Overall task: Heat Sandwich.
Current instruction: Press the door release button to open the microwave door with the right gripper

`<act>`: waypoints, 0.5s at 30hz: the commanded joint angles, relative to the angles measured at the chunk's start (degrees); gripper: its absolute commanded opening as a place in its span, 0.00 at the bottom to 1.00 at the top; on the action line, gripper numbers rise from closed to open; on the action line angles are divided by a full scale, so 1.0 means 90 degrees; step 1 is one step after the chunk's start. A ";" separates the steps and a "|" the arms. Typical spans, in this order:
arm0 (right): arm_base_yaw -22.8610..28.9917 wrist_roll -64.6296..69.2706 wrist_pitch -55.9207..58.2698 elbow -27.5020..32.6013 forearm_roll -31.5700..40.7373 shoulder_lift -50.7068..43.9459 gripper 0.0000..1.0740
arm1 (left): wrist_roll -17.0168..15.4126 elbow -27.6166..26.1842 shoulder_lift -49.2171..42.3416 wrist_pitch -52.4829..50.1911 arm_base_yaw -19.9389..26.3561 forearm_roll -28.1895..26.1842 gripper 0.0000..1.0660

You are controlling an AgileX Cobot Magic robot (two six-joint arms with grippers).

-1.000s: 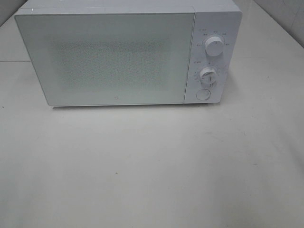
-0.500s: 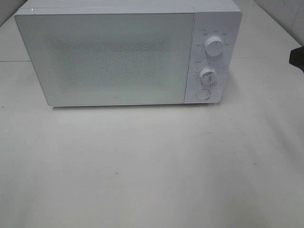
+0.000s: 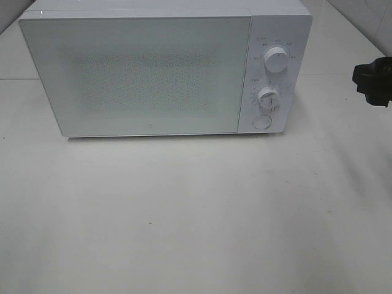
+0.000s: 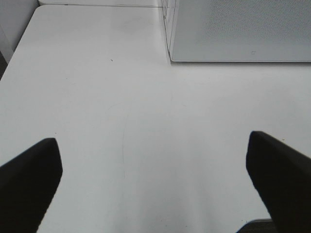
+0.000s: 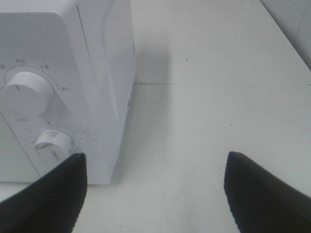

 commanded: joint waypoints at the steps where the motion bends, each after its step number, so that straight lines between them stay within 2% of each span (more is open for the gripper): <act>1: -0.0025 -0.0089 -0.0834 0.0229 -0.0006 0.0146 0.70 | 0.0000 0.0032 -0.0146 -0.0083 0.0013 -0.0006 0.92; 7: 0.0255 -0.0503 -0.1827 0.0643 0.0637 0.0471 0.70 | 0.0000 0.0032 -0.0146 -0.0083 0.0013 -0.0006 0.92; 12: 0.1178 -0.1311 -0.2744 0.0866 0.1693 0.1152 0.70 | 0.0000 0.0032 -0.0146 -0.0083 0.0013 -0.0006 0.92; 15: 0.1439 -0.1337 -0.2992 0.0872 0.1954 0.1375 0.70 | 0.0000 0.0032 -0.0146 -0.0083 0.0013 -0.0006 0.92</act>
